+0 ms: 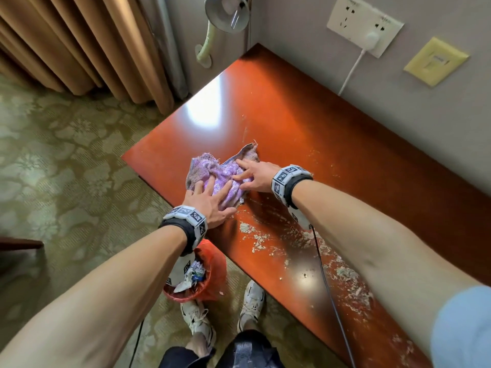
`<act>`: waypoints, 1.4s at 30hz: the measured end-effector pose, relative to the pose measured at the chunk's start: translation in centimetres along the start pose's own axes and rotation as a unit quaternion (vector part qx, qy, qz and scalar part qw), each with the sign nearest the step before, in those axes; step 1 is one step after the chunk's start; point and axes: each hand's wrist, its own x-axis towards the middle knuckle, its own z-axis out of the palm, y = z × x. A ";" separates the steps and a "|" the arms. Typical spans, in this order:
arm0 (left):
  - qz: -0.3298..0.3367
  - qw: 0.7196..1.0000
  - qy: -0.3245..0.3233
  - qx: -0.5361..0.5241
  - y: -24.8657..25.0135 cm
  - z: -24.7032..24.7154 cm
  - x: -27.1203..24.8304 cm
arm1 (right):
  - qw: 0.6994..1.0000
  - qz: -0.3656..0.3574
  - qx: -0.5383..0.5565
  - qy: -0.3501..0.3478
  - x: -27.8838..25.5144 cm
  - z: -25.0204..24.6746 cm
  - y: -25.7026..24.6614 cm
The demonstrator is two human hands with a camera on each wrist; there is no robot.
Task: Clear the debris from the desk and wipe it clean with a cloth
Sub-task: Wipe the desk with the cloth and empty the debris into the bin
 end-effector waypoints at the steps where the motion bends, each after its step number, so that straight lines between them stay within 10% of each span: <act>1: -0.003 1.000 0.001 0.002 0.6 0.1 -0.2 | 1.000 -0.003 -0.001 0.000 -0.2 0.2 0.3; 34: 0.124 0.991 -0.013 0.053 13.6 2.2 -4.2 | 0.995 0.048 0.044 0.076 -11.9 8.8 7.4; 42: 0.140 0.987 0.014 -0.078 11.6 -0.3 -3.3 | 0.989 0.067 0.061 0.114 -10.4 6.0 7.0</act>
